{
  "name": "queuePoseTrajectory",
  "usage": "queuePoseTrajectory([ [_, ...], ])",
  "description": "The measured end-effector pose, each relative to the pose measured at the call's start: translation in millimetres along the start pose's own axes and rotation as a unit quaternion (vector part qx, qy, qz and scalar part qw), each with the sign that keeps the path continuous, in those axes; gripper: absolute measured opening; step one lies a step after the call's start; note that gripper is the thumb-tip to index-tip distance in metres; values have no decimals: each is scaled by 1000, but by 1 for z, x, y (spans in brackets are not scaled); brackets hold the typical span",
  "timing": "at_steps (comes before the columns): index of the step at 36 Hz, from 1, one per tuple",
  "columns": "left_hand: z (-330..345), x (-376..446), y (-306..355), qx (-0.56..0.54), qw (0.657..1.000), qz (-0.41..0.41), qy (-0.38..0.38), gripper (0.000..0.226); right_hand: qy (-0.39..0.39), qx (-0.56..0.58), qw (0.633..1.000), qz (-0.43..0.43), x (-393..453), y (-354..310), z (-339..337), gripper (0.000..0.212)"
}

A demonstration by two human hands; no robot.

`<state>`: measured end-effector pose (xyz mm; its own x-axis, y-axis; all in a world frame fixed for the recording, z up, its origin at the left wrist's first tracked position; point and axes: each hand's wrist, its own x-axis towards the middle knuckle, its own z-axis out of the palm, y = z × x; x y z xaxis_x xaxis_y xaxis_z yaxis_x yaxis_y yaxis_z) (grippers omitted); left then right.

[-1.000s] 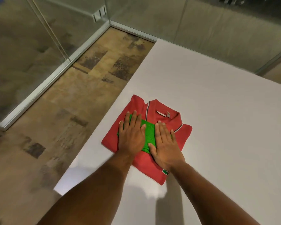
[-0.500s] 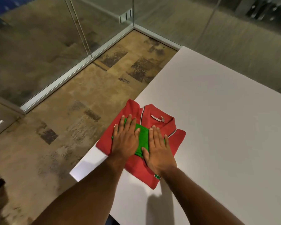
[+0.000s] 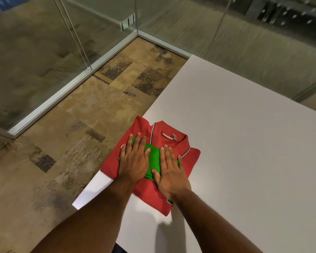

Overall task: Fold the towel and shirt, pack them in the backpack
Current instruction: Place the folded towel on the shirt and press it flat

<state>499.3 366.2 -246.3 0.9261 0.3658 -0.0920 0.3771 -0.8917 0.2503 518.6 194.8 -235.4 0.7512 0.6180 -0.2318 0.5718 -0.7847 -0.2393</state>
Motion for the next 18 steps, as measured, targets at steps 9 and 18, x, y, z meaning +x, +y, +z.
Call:
queuePoseTrajectory([
  [9,-12,2,8,26,999,-2,-20,68,-8,-15,1000,18,-2,-1,-6,77],
  [18,-11,-7,15,57,993,103,-31,70,4,-5,998,62,-21,-1,-18,76],
])
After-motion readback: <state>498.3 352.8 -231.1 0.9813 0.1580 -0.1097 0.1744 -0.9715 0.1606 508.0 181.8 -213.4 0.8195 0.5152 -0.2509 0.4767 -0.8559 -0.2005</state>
